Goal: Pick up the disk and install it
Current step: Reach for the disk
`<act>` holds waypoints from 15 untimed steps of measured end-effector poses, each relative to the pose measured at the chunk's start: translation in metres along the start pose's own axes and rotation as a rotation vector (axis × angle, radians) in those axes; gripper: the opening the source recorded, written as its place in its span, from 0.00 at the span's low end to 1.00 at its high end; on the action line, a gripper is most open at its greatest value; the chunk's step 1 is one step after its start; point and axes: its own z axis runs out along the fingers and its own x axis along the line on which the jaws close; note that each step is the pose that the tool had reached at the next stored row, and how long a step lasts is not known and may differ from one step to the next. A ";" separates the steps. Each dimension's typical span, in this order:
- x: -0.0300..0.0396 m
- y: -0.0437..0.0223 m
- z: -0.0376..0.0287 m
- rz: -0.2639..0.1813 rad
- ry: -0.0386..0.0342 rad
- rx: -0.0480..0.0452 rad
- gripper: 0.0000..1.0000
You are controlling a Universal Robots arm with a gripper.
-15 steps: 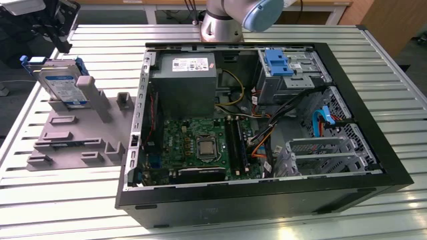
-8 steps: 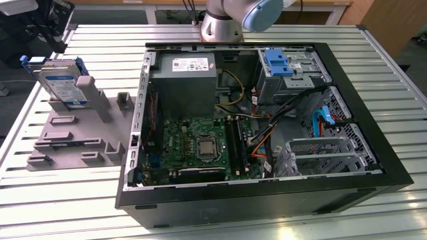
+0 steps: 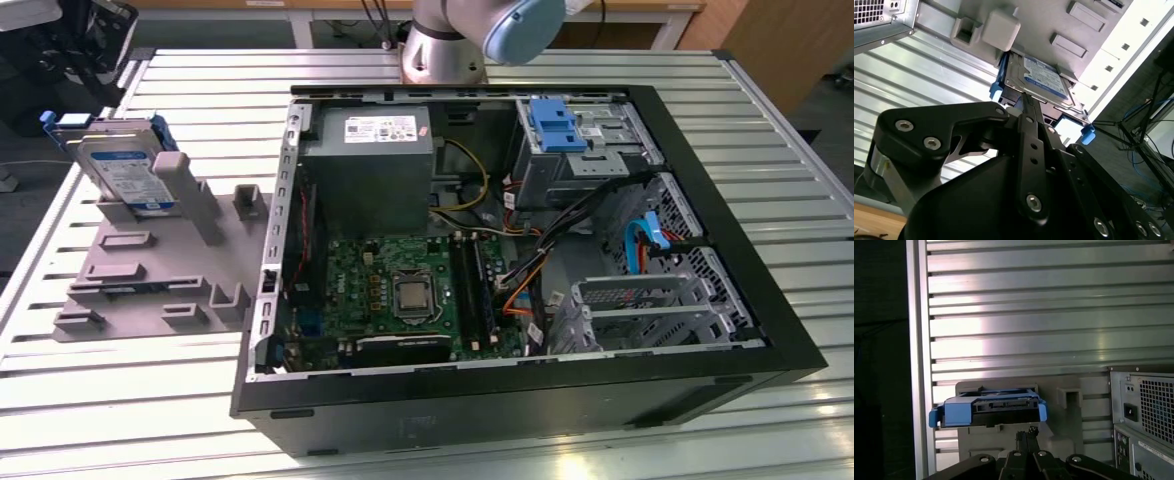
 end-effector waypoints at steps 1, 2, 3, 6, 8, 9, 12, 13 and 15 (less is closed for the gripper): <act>0.0014 0.0000 0.0001 0.000 0.0000 0.0000 0.11; 0.0028 0.0001 0.0002 0.000 -0.0001 -0.0001 0.11; 0.0043 0.0001 0.0003 0.000 0.0000 0.0000 0.11; 0.0090 0.0002 0.0006 0.000 0.0000 -0.0001 0.11; 0.0121 0.0004 0.0007 0.000 0.0000 0.0000 0.11; 0.0136 0.0004 0.0008 0.000 0.0000 0.0000 0.11; 0.0185 0.0007 0.0011 0.000 0.0000 0.0000 0.11; 0.0201 0.0008 0.0012 0.000 0.0000 0.0000 0.11; 0.0235 0.0011 0.0015 0.000 0.0000 0.0000 0.11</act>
